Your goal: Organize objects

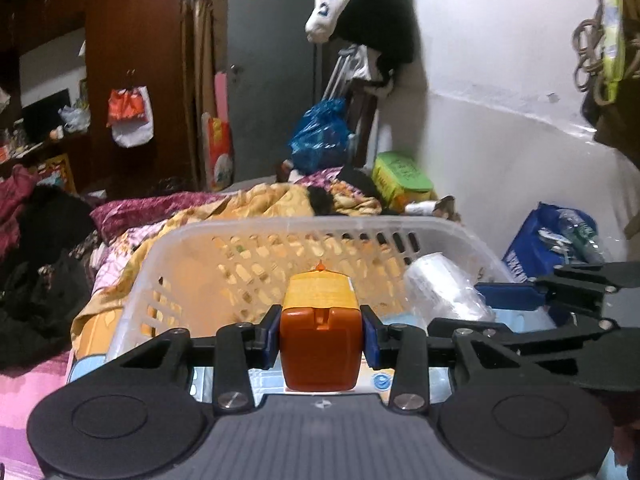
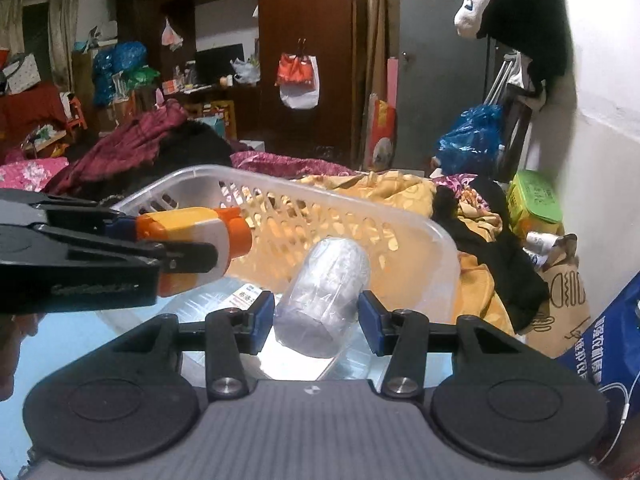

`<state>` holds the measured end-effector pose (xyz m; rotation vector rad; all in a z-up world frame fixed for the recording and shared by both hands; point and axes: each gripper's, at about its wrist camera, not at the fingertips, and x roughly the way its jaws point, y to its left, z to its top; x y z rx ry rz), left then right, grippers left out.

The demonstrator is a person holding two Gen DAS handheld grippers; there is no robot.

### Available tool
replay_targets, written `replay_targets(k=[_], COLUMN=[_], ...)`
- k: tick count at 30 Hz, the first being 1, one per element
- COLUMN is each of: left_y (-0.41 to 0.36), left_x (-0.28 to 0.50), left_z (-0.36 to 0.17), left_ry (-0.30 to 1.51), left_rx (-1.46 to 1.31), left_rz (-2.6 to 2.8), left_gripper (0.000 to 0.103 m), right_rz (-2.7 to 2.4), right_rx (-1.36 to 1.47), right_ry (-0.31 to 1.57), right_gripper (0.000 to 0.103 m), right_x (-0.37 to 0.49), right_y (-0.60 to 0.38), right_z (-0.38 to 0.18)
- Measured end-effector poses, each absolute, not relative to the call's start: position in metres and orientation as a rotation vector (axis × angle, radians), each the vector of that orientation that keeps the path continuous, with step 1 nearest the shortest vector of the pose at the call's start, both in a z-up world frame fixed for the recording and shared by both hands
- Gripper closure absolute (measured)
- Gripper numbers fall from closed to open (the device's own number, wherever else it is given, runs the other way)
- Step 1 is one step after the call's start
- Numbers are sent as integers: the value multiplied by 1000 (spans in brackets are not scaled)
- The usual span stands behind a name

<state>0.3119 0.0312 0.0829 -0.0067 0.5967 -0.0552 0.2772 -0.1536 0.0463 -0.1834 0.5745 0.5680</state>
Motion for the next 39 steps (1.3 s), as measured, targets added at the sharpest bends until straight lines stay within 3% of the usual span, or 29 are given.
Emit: replay_targets(k=[10, 12, 13, 15, 18, 21, 29, 37, 39], left_y=[35, 36, 36, 37, 41, 46, 44, 57, 65], left_x=[321, 319, 316, 307, 279, 230, 89, 51, 42], left_z=[69, 70, 72, 78, 90, 94, 42, -5, -13], left_ry=[641, 629, 614, 575, 503, 425, 288, 277, 280], left_rx=[-20, -23, -23, -18, -20, -26, 5, 22, 32], left_rz=[-42, -49, -43, -26, -31, -73, -139, -107, -116], left_gripper=[59, 43, 40, 29, 26, 23, 23, 23, 23], right_rz=[594, 579, 569, 557, 523, 468, 580, 653, 683], right_rx=[-221, -239, -241, -223, -182, -138, 16, 72, 64], right_ry=[593, 585, 575, 540, 452, 321, 285, 283, 267], right_gripper=[52, 50, 48, 32, 6, 0, 0, 0, 7], right_x=[276, 273, 271, 268, 250, 210, 119, 83, 75], right_y=[-150, -149, -150, -155, -171, -196, -260, -263, -257], right_z=[43, 45, 46, 51, 62, 65, -2, -37, -37])
